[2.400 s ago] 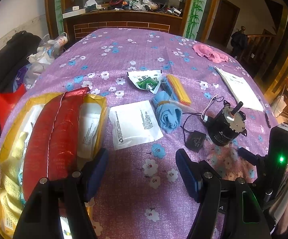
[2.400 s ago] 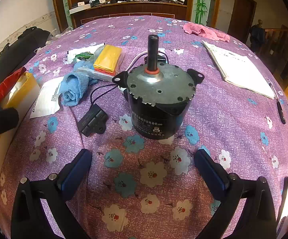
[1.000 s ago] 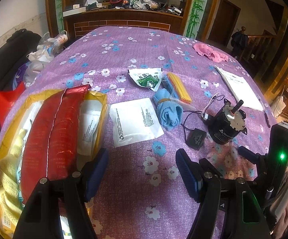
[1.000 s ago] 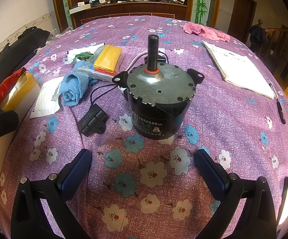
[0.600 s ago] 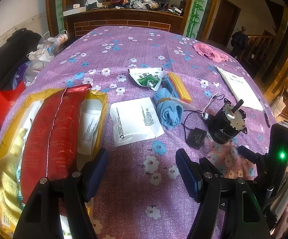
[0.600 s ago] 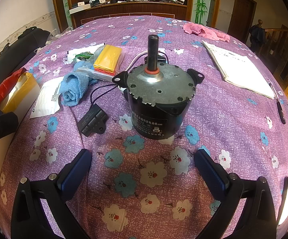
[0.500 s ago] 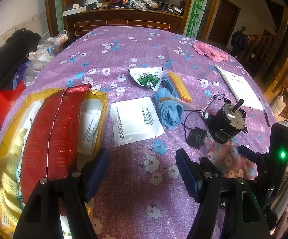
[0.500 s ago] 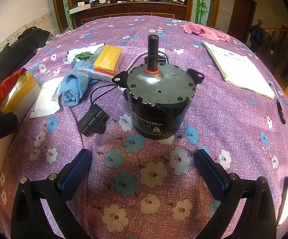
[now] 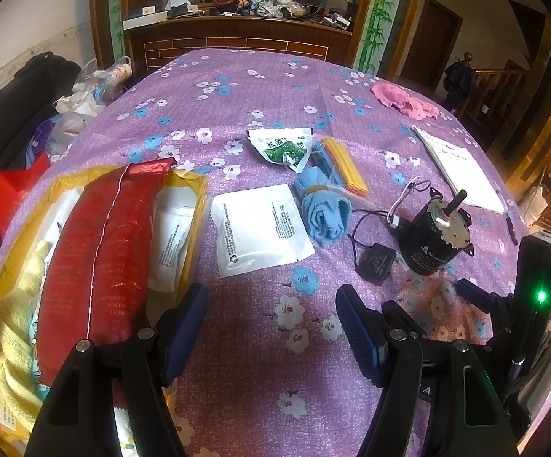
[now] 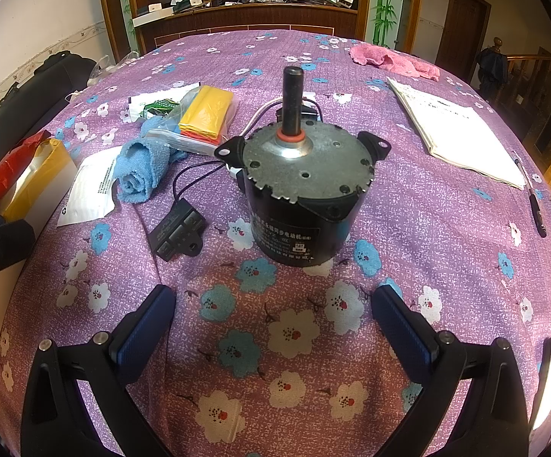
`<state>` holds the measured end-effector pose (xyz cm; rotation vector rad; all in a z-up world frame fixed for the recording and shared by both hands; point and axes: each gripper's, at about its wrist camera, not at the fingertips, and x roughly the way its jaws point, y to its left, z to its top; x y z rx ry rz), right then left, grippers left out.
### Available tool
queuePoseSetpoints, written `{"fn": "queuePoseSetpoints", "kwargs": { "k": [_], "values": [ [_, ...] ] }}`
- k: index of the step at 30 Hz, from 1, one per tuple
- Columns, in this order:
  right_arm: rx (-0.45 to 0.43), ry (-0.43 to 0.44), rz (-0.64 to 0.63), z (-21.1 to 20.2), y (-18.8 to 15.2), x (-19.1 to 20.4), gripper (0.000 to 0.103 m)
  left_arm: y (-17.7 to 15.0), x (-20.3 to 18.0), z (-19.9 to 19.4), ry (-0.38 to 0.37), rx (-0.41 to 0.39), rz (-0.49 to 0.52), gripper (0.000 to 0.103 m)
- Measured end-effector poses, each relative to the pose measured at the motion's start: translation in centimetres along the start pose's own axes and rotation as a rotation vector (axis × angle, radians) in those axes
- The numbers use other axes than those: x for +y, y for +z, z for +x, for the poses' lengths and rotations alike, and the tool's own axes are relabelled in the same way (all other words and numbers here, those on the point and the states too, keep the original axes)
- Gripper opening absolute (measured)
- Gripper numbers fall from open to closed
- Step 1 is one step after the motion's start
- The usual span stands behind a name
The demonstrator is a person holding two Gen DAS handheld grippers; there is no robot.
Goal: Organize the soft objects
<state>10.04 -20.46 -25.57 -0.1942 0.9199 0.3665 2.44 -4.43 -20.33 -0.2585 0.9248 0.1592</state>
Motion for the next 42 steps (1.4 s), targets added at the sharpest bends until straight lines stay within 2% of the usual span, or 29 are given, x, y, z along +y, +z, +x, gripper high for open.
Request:
{"fn": "queuePoseSetpoints", "kwargs": {
  "k": [20,24,27,32,37,42],
  "values": [
    [0.001,0.002,0.013,-0.1,0.2,0.1,0.103,0.5,0.6,-0.2,-0.051,0.012,-0.016,0.073],
    [-0.028,0.092,0.098,-1.2,-0.2,-1.2,0.103,0.7,0.5,-0.1,-0.054,0.013,-0.018,0.073],
    [-0.032,0.225,0.168,-2.1,-0.4,-2.5,0.103,1.0,0.3,-0.1,-0.069,0.02,-0.024,0.073],
    [-0.108,0.404,0.253,-3.8,-0.6,-4.0,0.103,2.0,-0.9,-0.3,-0.117,0.026,-0.014,0.073],
    [-0.145,0.491,0.293,-4.7,-0.6,-4.9,0.103,3.4,-2.7,1.7,-0.072,0.052,0.053,0.073],
    [-0.159,0.511,0.356,-4.8,-0.7,-6.2,0.098,5.9,-4.4,4.0,-0.064,0.061,0.088,0.073]
  ]
}}
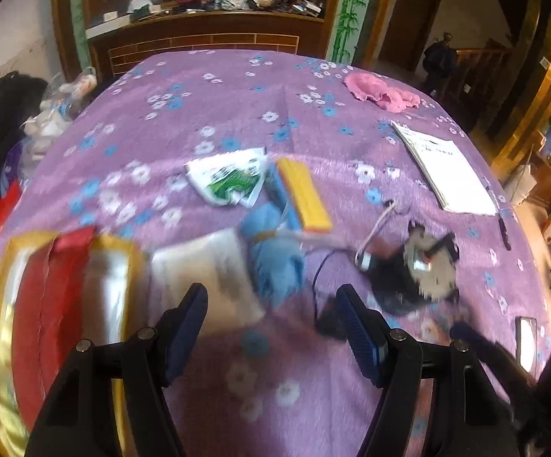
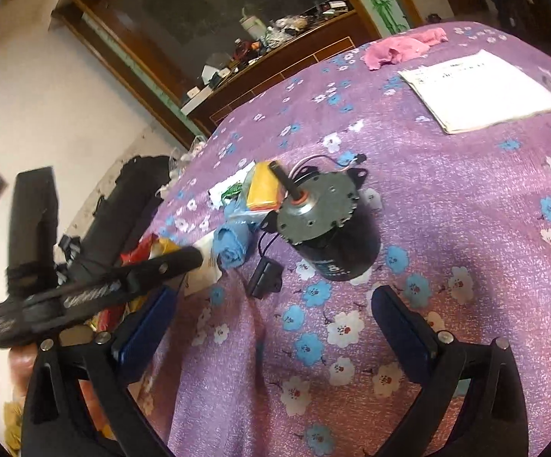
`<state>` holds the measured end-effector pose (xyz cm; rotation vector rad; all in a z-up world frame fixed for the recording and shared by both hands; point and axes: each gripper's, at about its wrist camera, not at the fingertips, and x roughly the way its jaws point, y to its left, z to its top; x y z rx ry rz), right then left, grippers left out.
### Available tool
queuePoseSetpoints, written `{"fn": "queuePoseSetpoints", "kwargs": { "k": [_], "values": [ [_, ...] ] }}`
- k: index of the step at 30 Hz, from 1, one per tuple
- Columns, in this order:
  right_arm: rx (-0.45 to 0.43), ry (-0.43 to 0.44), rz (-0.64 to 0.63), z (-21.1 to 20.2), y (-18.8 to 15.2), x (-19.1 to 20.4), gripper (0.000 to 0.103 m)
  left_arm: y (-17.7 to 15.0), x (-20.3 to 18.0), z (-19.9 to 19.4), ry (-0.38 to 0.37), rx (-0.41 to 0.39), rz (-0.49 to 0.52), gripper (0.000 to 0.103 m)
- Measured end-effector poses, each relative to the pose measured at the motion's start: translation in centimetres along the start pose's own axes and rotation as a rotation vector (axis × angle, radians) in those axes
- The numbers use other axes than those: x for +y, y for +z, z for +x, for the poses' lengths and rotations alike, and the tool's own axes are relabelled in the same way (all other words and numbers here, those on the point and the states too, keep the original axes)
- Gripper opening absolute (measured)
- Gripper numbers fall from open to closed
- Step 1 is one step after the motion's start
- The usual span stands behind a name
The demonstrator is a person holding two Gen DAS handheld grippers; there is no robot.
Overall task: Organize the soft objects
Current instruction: 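Grasp the blue cloth with the left gripper while the right grasps the yellow sponge packet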
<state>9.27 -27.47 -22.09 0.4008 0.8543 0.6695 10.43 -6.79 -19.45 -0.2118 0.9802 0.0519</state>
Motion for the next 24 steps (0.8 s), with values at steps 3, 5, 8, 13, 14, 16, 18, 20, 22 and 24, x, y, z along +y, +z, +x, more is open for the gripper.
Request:
{"fn": "queuePoseSetpoints", "kwargs": {
  "k": [3,5,8,13,14,16,18,20,22,24],
  "values": [
    [0.002,0.01,0.014,0.0,0.2,-0.4,0.087,1.6,-0.2,2.5,-0.048,0.066,-0.028,0.071],
    [0.019,0.02,0.018,0.3,0.1,-0.5,0.083,2.0,-0.2,4.2,-0.008,0.079,-0.029,0.055],
    [0.019,0.025,0.012,0.2,0.0,-0.4,0.078,1.4,0.7,5.5,0.021,0.116,-0.05,0.022],
    [-0.003,0.063,-0.024,-0.4,0.0,0.4,0.07,-1.0,2.0,2.0,-0.023,0.064,-0.111,0.016],
    [0.0,0.073,-0.042,-0.5,0.2,0.8,0.069,-1.7,2.4,0.7,-0.035,0.04,-0.122,0.016],
    [0.011,0.085,-0.1,-0.7,0.8,2.3,0.069,-3.0,3.5,-1.7,-0.068,-0.013,-0.151,0.016],
    [0.018,0.068,-0.154,-0.7,2.2,4.2,0.069,-4.2,5.0,-3.9,-0.126,-0.057,-0.198,0.016],
    [0.035,0.029,-0.199,0.0,4.3,6.3,0.069,-5.0,6.2,-5.5,-0.181,-0.085,-0.244,0.016],
    [0.046,0.001,-0.217,1.6,6.4,7.7,0.069,-5.7,7.4,-7.3,-0.225,-0.113,-0.283,0.016],
    [0.072,-0.031,-0.204,3.9,8.2,8.3,0.069,-6.3,8.3,-8.9,-0.236,-0.137,-0.298,0.016]
  ]
}}
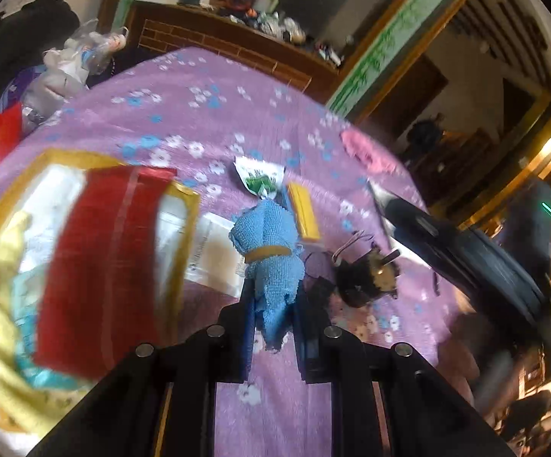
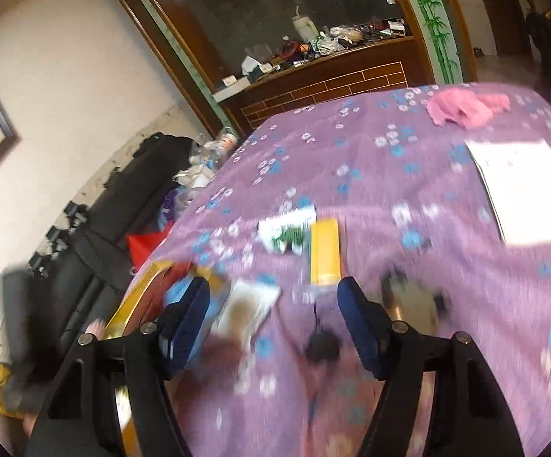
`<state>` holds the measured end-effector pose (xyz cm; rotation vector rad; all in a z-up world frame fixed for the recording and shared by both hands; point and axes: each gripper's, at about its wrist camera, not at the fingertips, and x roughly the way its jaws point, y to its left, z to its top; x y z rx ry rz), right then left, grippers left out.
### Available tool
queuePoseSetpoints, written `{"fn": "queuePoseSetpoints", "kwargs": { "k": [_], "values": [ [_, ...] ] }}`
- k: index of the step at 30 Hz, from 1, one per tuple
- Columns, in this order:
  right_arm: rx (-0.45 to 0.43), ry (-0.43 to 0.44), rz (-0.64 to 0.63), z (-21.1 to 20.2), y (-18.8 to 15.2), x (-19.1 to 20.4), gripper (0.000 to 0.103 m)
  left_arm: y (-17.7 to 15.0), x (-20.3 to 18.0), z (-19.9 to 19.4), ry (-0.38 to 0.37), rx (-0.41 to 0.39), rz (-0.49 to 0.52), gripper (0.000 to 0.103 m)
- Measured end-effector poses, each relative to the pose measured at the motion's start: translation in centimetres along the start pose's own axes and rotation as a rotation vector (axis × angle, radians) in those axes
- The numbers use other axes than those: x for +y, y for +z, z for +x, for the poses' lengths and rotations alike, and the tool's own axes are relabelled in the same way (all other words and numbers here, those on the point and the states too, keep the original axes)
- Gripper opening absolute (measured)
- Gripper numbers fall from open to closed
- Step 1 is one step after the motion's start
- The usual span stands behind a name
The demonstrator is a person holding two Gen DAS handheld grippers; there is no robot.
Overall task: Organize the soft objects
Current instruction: 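Grasp the blue cloth with the left gripper while the right grasps the yellow sponge packet, then carry the blue cloth and yellow packet into the box and open both grippers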
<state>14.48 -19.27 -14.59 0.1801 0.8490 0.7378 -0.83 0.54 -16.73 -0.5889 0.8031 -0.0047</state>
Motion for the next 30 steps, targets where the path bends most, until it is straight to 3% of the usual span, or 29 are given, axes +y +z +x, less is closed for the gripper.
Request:
{"fn": "queuePoseSetpoints", "kwargs": {
  "k": [3,6,15,18,20,21,22,30],
  "values": [
    [0.044,-0.068,0.038,4.0,2.5,0.3,0.069,-0.1,0.8,-2.3,-0.003,-0.025,-0.004,0.016],
    [0.103,-0.196,0.01,8.2,3.7,0.7,0.07,-0.3,1.8,-3.7,0.003,-0.031,-0.009,0.016],
    [0.225,-0.5,-0.037,14.9,2.6,-0.9,0.069,-0.8,3.6,-5.5,0.011,-0.057,-0.017,0.016],
    [0.258,-0.537,-0.066,16.2,1.7,-1.2,0.062,-0.9,4.2,-5.8,0.021,-0.06,-0.021,0.016],
    [0.247,-0.553,-0.08,16.0,1.7,-1.0,0.052,-1.0,4.4,-6.0,0.02,-0.059,-0.025,0.016],
    [0.238,-0.571,-0.079,15.7,1.7,-1.1,0.039,-1.0,4.5,-6.1,0.024,-0.06,-0.026,0.016],
    [0.232,-0.578,-0.073,15.5,1.8,-1.2,0.035,-1.0,4.4,-6.3,0.022,-0.061,-0.026,0.016],
    [0.19,-0.455,0.023,10.5,1.3,-1.0,0.033,-0.9,3.1,-6.1,0.033,-0.069,-0.004,0.016]
  ]
}}
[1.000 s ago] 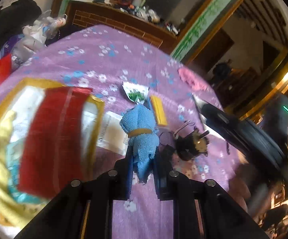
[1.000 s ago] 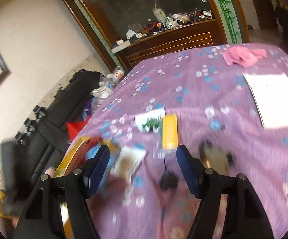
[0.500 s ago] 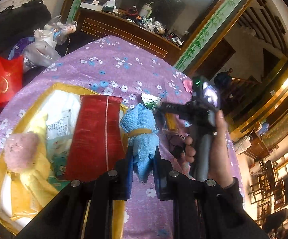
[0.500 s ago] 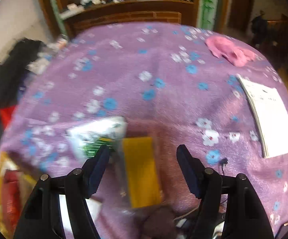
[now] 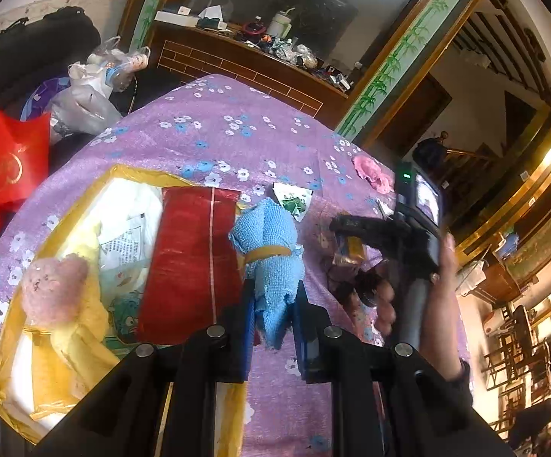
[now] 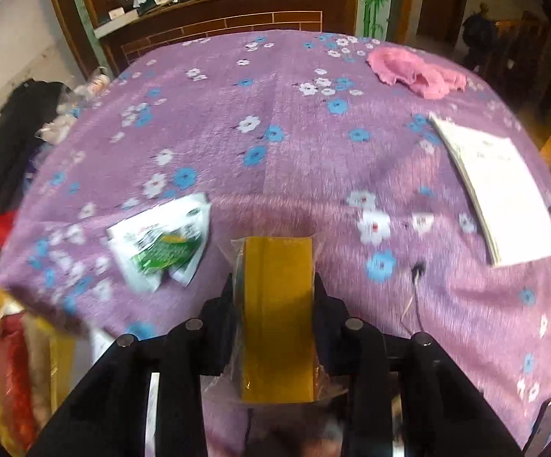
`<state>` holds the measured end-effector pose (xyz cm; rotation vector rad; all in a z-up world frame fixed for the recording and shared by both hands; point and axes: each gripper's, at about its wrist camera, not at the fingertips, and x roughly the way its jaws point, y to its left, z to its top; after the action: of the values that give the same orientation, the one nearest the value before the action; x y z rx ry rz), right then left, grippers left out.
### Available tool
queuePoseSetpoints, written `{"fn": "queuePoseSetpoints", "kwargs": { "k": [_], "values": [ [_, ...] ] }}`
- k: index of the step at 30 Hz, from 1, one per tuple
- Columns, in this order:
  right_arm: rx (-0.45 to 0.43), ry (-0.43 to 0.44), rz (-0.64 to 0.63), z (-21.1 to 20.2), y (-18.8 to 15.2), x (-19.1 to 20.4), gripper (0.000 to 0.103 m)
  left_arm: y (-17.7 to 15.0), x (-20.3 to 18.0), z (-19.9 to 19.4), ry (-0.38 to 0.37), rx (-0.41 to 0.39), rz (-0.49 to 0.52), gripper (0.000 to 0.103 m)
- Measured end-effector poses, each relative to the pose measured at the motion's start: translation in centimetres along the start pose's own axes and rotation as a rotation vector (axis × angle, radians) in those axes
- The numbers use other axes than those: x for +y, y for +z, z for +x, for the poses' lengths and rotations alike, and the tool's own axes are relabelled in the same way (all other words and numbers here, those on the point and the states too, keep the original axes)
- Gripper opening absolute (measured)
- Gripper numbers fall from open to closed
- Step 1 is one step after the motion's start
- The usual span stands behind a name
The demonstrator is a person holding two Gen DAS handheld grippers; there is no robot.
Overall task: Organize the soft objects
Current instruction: 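Carry the blue cloth and yellow packet into the box and open both grippers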
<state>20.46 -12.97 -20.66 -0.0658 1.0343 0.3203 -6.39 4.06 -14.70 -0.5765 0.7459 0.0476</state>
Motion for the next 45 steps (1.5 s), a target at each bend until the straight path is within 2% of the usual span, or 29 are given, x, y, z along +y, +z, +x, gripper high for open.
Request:
{"fn": "queuePoseSetpoints", "kwargs": {
  "k": [2,6,10,12,14,16,19,21,24,27,31,33,36,38,39,43,45],
  "values": [
    [-0.024,0.019,-0.023,-1.3,-1.2,0.5,0.033,-0.1,-0.5,0.4,0.006,0.006,0.005,0.016],
    [-0.054,-0.019,-0.124,-1.2,-2.0,2.0,0.034,0.0,-1.5,1.0,0.025,0.018,0.024,0.016],
    [-0.063,0.009,-0.114,-0.8,-1.8,1.6,0.034,0.0,-2.2,1.3,0.05,0.023,0.036,0.016],
    [-0.118,0.053,-0.089,-1.8,-1.8,1.1,0.034,-0.1,-2.4,1.0,0.046,0.019,0.038,0.016],
    [-0.223,0.08,-0.095,-3.7,-1.6,1.0,0.034,-0.2,-2.5,0.7,0.05,0.01,0.04,0.016],
    [-0.306,0.166,-0.079,-5.2,-1.2,0.5,0.034,-0.4,-2.2,0.6,0.045,0.013,0.031,0.016],
    [-0.323,0.406,-0.002,-6.4,-1.0,-1.3,0.034,-0.5,-1.7,-0.2,0.045,-0.005,0.021,0.016],
    [-0.346,0.527,0.005,-7.4,-1.2,-1.8,0.034,-0.4,-1.0,-0.7,0.044,-0.02,0.009,0.016],
    [-0.407,0.587,-0.024,-9.3,-1.7,-1.5,0.034,-0.5,-0.2,-1.6,0.05,-0.034,-0.005,0.016],
    [-0.393,0.701,-0.06,-10.3,-2.3,-0.5,0.034,-0.4,1.0,-3.0,0.065,-0.059,-0.02,0.017],
    [-0.363,0.789,-0.163,-11.8,-3.9,2.8,0.034,-0.2,3.5,-5.8,0.121,-0.106,-0.04,0.017],
    [-0.309,0.813,-0.203,-12.1,-5.1,5.3,0.034,-0.2,5.0,-6.1,0.183,-0.097,-0.041,0.017],
    [-0.193,0.84,-0.231,-11.3,-6.4,9.2,0.034,0.0,6.5,-5.1,0.212,-0.067,-0.044,0.017],
    [-0.116,0.831,-0.239,-10.3,-6.9,12.2,0.034,0.7,6.8,-3.8,0.223,-0.05,-0.017,0.017],
    [-0.106,0.81,-0.238,-9.9,-6.9,13.1,0.034,1.1,6.7,-2.8,0.24,-0.037,0.01,0.017],
    [-0.087,0.74,-0.253,-6.9,-6.9,16.1,0.034,1.3,7.8,1.9,0.334,0.037,0.055,0.017],
    [-0.099,0.703,-0.259,-5.5,-7.2,16.5,0.036,0.9,8.7,2.9,0.345,0.025,0.056,0.021]
  ]
}}
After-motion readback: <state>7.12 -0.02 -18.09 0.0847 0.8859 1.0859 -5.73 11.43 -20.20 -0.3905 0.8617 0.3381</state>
